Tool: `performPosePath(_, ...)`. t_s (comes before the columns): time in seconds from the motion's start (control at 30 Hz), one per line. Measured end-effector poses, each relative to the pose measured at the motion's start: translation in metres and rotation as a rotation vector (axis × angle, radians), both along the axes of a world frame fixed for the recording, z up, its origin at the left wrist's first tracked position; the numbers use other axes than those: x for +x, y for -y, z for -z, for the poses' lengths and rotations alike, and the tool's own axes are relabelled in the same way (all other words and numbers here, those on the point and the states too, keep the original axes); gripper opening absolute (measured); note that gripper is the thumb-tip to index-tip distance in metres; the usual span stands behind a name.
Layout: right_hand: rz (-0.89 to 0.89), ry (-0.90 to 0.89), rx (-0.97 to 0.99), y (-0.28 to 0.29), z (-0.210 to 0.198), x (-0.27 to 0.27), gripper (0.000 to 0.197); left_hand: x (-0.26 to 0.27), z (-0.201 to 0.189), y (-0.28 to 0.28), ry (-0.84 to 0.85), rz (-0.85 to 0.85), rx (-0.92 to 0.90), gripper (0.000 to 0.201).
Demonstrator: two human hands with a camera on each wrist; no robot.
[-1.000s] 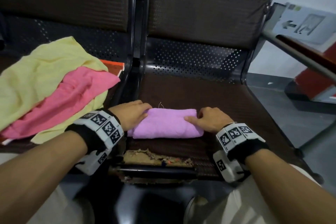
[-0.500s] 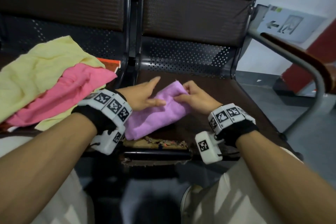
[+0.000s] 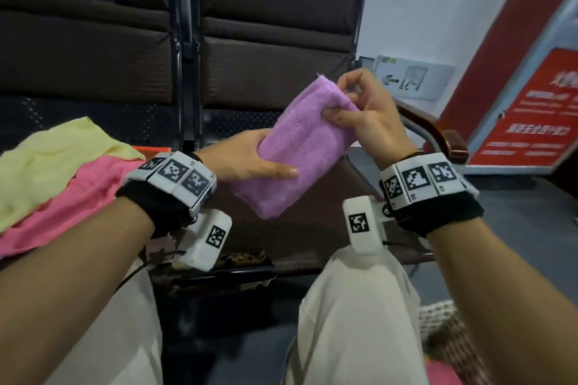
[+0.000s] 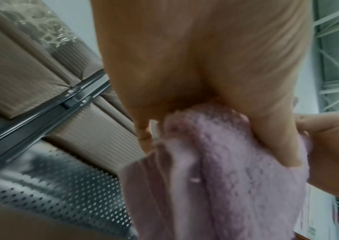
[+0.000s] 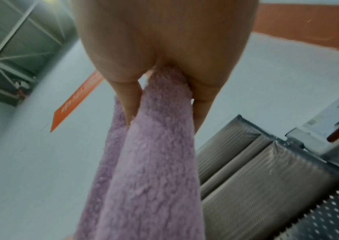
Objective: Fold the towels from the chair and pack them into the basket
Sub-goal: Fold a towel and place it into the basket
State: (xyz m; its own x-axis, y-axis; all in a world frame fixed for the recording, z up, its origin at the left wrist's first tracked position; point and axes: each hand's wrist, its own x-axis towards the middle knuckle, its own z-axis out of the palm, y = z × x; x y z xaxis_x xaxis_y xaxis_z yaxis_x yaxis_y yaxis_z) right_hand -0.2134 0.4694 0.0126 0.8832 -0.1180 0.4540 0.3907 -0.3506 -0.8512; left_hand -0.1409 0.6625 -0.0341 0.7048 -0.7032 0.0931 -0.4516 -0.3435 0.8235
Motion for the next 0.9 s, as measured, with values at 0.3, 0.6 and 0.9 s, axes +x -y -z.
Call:
performPosePath(0.3,0.291,0.099,0.153,0.090,-0.011,-0.101,0.025,-0.056,-0.060,0.095,0.264,0.120,0.195,0.007)
performPosePath(0.6,0.695,-0.077,0.283,0.179,0.112,-0.243,0.023,-0.145,0.040,0.222,0.241,0.537,0.396,0.025)
performPosePath(0.9,0.780,-0.505,0.342,0.191,0.273,-0.296,0.024,-0.196,0.211,0.266,0.048,0.634,0.728,0.033)
